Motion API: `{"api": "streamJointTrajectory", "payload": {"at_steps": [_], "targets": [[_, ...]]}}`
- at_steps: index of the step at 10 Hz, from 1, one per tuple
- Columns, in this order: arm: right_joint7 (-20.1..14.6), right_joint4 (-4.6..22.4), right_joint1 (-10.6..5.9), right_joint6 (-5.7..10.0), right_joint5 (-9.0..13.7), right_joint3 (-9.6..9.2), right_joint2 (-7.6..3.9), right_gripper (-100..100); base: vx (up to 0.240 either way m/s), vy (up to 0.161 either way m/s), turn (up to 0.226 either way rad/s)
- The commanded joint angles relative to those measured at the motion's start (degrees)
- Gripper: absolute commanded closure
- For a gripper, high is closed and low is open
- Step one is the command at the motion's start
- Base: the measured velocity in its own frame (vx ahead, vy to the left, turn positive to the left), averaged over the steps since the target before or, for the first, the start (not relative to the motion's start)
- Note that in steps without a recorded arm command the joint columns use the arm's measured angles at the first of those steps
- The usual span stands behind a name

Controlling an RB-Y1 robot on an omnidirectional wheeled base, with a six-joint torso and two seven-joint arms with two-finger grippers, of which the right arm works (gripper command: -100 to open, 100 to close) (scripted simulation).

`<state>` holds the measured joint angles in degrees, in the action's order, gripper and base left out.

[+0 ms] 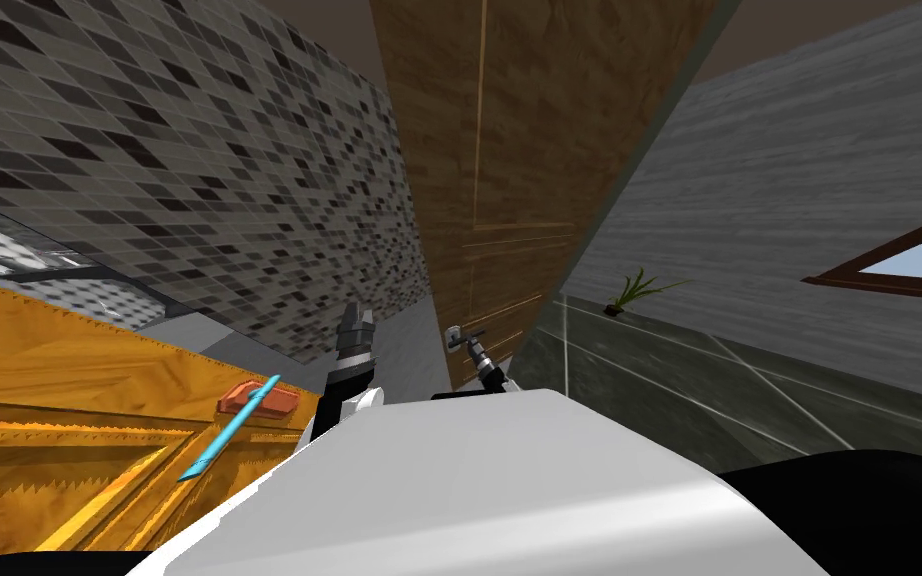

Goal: Push the door open

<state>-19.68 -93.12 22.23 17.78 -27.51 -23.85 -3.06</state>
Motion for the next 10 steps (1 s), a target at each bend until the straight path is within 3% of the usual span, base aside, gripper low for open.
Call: {"api": "streamJointTrajectory", "payload": {"at_steps": [1,10], "targets": [[0.38,0.52,-0.46,0.14,0.41,1.84,0.21,100,0.091,0.104,-0.075],[1.41,1.31,-1.71,-0.32,2.17,6.98,2.46,100,0.095,0.121,-0.077]]}}
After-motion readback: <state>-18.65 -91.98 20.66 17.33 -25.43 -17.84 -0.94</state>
